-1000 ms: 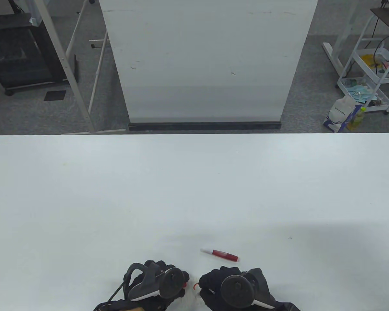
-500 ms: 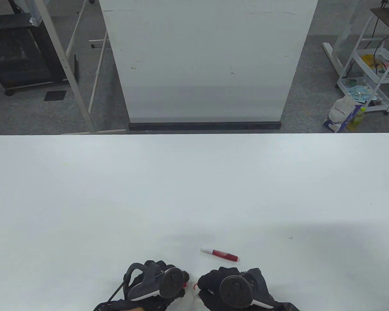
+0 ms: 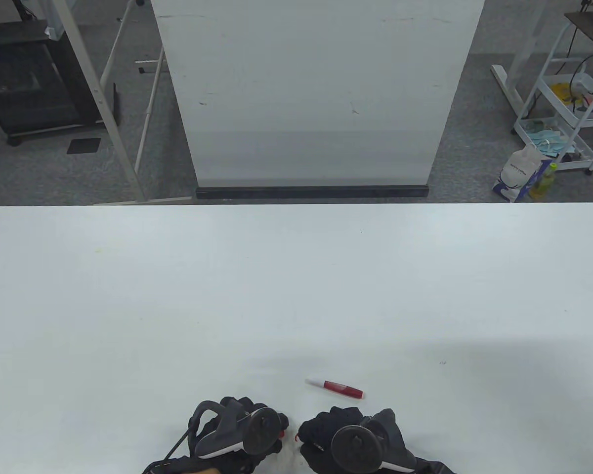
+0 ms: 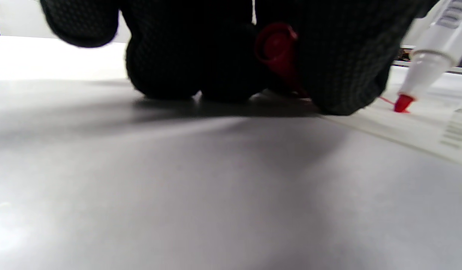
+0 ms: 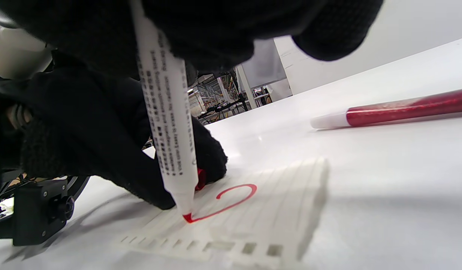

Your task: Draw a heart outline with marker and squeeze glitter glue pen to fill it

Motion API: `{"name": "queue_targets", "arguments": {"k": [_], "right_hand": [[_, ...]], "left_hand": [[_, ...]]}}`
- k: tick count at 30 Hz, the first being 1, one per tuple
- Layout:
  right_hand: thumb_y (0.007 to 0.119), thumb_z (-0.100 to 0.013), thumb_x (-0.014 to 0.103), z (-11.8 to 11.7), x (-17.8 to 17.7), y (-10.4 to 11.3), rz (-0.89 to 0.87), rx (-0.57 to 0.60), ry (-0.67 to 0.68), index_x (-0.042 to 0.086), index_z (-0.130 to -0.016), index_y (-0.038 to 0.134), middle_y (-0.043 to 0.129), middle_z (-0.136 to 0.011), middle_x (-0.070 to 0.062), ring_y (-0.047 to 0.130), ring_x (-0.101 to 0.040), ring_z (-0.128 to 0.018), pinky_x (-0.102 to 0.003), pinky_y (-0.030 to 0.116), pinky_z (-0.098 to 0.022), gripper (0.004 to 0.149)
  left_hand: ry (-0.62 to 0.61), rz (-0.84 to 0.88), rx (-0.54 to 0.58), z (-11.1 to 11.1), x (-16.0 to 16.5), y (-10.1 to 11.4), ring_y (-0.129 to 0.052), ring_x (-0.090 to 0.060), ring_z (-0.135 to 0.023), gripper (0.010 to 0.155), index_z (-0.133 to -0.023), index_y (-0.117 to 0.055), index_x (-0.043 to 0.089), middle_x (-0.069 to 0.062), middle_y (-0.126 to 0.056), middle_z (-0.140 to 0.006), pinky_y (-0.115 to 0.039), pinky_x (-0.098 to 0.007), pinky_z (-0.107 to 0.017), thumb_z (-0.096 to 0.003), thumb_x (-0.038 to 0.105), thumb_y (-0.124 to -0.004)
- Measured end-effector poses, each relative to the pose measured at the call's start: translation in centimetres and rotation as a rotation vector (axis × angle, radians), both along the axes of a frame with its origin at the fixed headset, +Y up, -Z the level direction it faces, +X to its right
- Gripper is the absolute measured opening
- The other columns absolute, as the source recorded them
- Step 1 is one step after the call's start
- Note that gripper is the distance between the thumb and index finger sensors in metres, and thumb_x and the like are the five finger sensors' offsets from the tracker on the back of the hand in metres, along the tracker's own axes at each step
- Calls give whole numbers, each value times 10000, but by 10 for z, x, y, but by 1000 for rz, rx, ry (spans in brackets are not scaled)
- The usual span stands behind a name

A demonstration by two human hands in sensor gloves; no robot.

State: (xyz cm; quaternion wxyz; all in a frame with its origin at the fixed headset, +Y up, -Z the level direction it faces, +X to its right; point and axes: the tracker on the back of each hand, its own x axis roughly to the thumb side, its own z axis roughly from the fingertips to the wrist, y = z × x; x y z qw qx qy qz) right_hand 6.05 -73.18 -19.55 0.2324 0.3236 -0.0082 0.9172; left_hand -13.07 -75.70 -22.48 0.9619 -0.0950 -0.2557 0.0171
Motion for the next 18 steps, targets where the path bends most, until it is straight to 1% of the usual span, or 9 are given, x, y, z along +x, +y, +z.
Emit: {"name": "queue_targets", "arguments": {"k": [9,18], "right_hand": [[815,-416,441,-1,-7,-4,8,30,3,238,-717,850,925,-441,-80,878,-196,-260,-493,772,-495,365],[822,-414,437,-1,-5,-3,33,75,-20,230,-713,857,932,-430,-84,882,-197,-246,-494,780,-482,366]], "left_hand": [[-2,2,-1,0,0,0,-944,-311,-617,490,-894,-836,345,9,-966,-732,-663,-640,-620,-429,485,-908],[-3,4,0,0,0,0,-943,-310,-616,488,-893,-835,346,11,-965,-732,-663,-639,-620,-431,485,-907]]}}
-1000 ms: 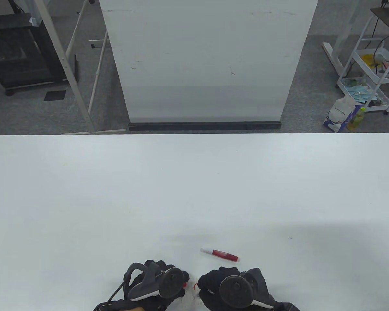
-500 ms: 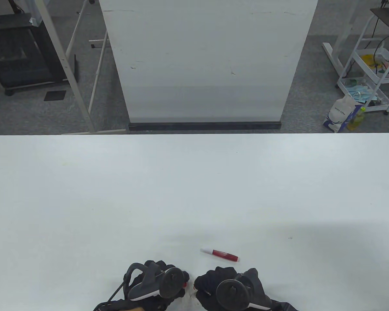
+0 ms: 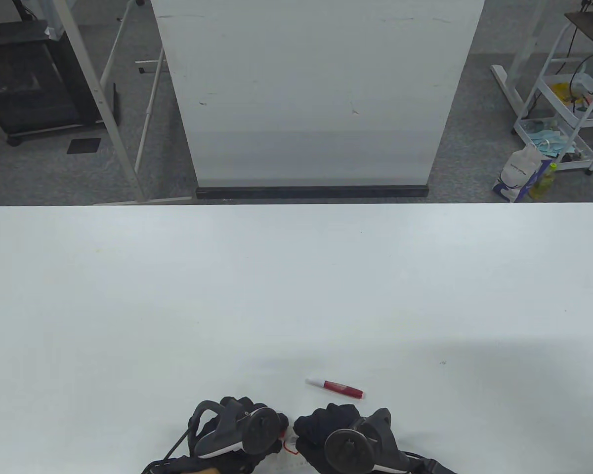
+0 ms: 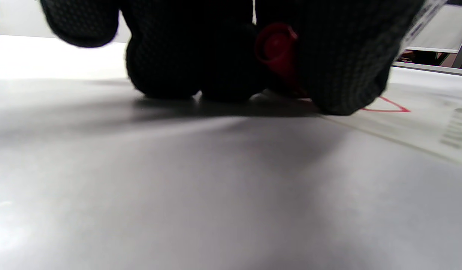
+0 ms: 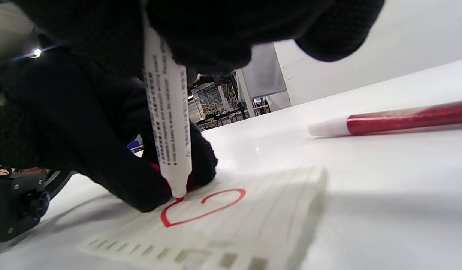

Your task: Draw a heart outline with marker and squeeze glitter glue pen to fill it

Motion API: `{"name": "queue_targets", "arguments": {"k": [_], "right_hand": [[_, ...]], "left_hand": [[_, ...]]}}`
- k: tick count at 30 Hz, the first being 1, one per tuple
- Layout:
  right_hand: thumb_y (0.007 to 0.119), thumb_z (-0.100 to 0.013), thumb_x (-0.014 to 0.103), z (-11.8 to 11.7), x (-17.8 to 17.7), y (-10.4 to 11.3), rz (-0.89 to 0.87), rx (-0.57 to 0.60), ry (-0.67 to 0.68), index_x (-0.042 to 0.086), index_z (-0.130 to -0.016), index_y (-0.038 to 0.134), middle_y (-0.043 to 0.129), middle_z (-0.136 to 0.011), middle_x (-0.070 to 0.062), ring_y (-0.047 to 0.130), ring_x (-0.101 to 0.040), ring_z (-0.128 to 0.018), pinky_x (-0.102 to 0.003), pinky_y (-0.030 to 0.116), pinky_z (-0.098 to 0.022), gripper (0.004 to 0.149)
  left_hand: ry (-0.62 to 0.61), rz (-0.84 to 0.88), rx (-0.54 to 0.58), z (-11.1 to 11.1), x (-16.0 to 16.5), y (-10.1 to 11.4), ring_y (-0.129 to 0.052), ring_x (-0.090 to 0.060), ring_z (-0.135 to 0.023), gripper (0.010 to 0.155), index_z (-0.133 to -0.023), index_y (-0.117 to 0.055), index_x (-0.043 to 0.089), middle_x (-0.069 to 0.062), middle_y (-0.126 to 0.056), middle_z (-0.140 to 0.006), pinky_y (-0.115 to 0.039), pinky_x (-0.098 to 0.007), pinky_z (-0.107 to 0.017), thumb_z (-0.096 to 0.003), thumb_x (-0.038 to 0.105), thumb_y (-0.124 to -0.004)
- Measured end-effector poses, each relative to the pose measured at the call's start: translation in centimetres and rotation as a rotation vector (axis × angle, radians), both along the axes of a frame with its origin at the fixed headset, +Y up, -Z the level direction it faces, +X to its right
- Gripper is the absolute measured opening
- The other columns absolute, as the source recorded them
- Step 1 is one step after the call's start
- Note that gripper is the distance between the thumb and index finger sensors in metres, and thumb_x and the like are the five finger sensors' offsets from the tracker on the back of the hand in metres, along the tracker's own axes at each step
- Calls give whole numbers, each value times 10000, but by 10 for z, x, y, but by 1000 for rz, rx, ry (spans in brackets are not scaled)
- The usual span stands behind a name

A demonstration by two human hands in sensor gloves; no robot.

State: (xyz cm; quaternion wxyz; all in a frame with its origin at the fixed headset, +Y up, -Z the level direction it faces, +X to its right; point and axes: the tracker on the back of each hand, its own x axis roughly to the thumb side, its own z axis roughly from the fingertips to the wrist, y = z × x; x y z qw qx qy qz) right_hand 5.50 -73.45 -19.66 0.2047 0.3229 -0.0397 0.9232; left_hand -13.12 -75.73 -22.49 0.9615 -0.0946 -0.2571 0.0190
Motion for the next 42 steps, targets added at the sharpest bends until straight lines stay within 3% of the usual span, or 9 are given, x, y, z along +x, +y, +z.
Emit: {"name": "queue_targets", "arguments": {"k": [32,42], "right_hand": [[829,-406,432,-3,16,4,-23,-38,-33,214,-694,883,944,-398,-89,885,-198,-220,-492,792,-465,366],[809,-408,447,-15,44,16,-222,-118,-90,226,-709,873,950,-424,-76,898,-193,-242,-489,789,-474,379]], "left_hand": [[3,24,34,1,-3,0,-963,-302,-595,487,-874,-863,322,4,-987,-715,-684,-628,-608,-417,482,-917],[88,188,-56,-6,-22,7,-978,-306,-627,499,-873,-880,260,-11,-1002,-746,-678,-638,-611,-415,454,-921]]}}
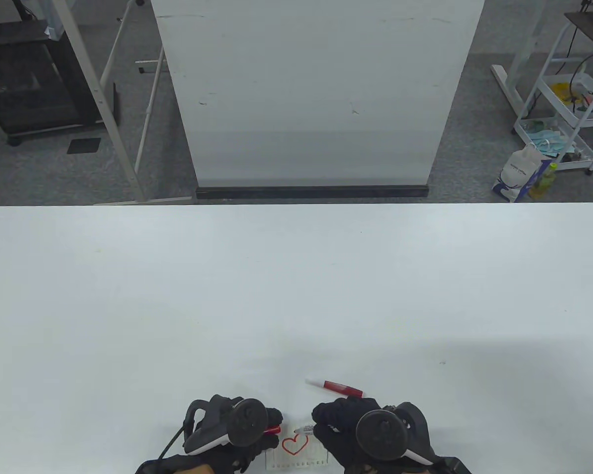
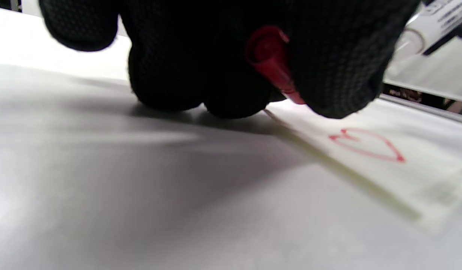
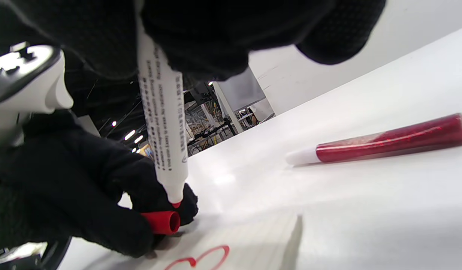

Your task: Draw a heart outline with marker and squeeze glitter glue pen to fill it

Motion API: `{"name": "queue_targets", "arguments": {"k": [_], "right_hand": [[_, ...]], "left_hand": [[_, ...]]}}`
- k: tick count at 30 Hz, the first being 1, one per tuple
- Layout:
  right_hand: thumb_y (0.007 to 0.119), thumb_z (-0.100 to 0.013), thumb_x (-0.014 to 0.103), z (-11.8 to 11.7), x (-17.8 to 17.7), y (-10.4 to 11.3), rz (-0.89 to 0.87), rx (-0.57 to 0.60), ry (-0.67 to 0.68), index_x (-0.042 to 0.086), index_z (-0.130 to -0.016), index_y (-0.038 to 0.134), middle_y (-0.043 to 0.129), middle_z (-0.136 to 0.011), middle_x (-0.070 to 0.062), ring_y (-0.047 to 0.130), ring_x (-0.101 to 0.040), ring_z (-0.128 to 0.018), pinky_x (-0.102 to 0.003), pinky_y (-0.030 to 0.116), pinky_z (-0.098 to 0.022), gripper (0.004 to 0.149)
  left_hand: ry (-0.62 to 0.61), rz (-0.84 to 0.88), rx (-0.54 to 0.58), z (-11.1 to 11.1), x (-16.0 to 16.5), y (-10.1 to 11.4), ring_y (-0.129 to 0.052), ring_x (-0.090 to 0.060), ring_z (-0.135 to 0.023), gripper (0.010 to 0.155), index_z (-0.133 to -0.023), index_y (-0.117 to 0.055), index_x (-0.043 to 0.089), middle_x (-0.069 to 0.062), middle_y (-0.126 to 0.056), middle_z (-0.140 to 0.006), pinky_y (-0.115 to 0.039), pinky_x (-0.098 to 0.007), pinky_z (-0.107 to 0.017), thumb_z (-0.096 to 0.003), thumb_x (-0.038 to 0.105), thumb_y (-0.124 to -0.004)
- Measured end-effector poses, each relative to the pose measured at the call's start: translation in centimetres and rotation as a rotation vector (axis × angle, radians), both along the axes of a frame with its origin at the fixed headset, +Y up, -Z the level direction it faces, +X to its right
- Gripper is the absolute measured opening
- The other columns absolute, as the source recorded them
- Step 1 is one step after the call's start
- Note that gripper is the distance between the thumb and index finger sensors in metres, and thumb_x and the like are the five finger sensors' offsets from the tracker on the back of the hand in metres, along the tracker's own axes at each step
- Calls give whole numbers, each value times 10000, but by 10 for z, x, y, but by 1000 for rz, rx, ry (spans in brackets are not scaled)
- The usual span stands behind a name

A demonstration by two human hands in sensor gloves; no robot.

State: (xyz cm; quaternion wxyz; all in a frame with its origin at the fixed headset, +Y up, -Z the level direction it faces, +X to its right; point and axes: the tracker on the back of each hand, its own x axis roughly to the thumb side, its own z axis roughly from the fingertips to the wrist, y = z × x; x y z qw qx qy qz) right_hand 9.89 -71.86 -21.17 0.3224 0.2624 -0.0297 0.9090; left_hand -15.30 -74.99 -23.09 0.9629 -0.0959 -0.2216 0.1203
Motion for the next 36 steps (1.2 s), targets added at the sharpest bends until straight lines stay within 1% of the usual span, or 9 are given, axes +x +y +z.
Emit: {"name": "queue_targets", "arguments": {"k": [3,7,11,15,20,26,36], "right_hand": [[805,-408,448,-4,8,4,-75,-30,-12,226,-712,872,952,-429,-74,901,-193,-246,-488,789,-476,382],[800,-408,451,-7,19,8,-192,-71,-17,227,-720,869,956,-438,-75,907,-192,-254,-488,790,-481,390],[796,-407,460,-5,20,10,-222,-55,13,230,-729,868,965,-448,-57,918,-184,-263,-481,797,-486,403],[792,-405,466,-4,18,9,-234,-53,31,232,-735,867,970,-457,-52,925,-182,-271,-479,798,-489,411],[787,-403,472,-3,15,5,-239,-68,55,231,-751,862,974,-477,-49,935,-181,-287,-477,798,-495,430],[782,-401,470,-4,10,-4,-225,-116,99,216,-782,854,974,-512,-61,942,-194,-320,-488,787,-507,463],[782,-400,453,-7,4,-20,-218,-195,125,193,-808,840,966,-534,-74,941,-209,-340,-502,774,-516,487]], "left_hand": [[23,90,7,0,-8,7,-976,-307,-641,493,-869,-883,260,-11,-1000,-752,-675,-639,-614,-411,439,-928],[8,262,32,2,-19,16,-976,-301,-660,482,-855,-888,282,0,-999,-767,-668,-646,-619,-397,420,-944],[-8,368,53,5,-22,22,-977,-296,-667,479,-849,-890,285,3,-999,-771,-668,-647,-621,-391,411,-951],[-40,427,72,10,-19,25,-978,-294,-668,478,-848,-889,284,4,-1000,-770,-668,-648,-621,-391,411,-950],[-73,457,64,14,-13,24,-977,-291,-671,477,-851,-888,283,4,-998,-774,-665,-649,-623,-396,414,-944],[-88,486,71,15,-12,23,-977,-293,-667,474,-853,-886,273,-5,-999,-771,-665,-649,-622,-402,411,-934],[-95,466,128,17,-12,23,-987,-297,-642,457,-832,-909,240,-36,-1014,-739,-671,-650,-618,-406,401,-932]]}}
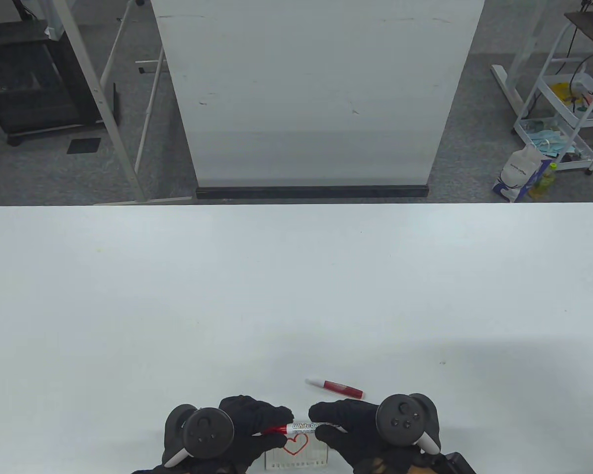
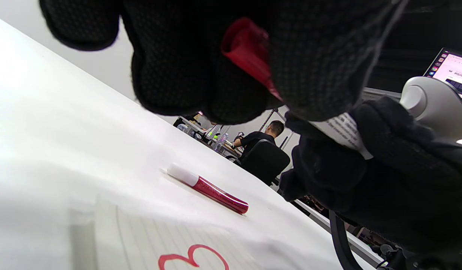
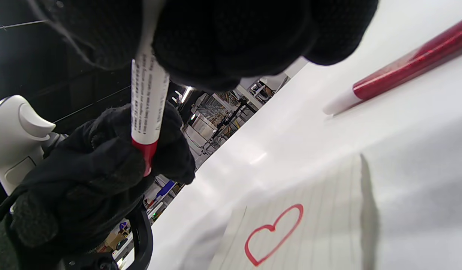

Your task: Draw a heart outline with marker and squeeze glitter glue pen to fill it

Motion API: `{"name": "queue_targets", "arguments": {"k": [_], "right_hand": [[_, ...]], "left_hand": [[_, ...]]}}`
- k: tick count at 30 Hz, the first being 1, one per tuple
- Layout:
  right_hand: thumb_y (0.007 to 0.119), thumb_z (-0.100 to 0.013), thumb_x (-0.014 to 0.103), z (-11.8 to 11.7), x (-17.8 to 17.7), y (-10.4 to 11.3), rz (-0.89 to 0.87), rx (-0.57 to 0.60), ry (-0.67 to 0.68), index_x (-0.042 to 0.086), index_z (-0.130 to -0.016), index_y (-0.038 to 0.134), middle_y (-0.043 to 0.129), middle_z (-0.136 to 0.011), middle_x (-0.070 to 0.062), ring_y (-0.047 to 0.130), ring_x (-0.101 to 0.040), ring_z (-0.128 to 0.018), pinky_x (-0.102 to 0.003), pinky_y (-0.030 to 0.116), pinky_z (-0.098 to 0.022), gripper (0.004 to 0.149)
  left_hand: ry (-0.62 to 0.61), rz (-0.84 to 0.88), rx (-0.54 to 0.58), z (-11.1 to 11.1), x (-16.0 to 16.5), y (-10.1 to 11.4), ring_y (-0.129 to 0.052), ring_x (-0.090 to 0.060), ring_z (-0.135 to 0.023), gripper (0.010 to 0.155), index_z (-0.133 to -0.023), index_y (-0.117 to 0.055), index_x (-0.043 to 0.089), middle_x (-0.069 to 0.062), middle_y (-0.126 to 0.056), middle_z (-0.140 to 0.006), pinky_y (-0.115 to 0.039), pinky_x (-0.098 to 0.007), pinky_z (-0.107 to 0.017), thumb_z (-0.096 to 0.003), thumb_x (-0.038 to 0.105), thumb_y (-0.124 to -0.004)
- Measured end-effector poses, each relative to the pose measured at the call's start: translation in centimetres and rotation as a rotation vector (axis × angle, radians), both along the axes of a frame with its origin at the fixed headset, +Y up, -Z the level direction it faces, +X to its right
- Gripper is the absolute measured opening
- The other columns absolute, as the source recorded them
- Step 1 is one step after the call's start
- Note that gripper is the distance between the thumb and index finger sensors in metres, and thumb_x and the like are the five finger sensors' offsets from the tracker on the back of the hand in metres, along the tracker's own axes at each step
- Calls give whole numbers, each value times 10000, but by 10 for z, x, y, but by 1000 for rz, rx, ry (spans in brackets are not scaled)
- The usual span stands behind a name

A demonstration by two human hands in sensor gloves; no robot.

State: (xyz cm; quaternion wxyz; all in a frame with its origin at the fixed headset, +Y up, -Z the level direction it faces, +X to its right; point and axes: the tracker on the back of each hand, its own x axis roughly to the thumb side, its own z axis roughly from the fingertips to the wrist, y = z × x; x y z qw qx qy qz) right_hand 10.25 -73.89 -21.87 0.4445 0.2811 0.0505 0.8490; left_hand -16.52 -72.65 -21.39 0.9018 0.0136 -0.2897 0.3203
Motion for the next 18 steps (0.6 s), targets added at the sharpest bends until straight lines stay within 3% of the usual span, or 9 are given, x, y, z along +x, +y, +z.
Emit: {"name": "queue_targets", "arguments": {"k": [10,18], "right_hand": [[762,-414,459,1,-7,-2,62,35,1,190,-832,827,959,-572,-94,944,-225,-376,-510,760,-523,500],[758,-426,481,-5,5,9,178,159,-123,149,-1006,617,773,-903,-177,869,-348,-701,-568,682,-569,683]], "left_hand": [[11,-133,178,6,4,2,-982,-292,-645,463,-822,-909,269,-6,-1011,-731,-659,-661,-626,-420,498,-899],[146,-180,151,-10,-19,3,-924,-335,-733,453,-840,-895,299,5,-990,-774,-630,-676,-636,-435,500,-886]]}}
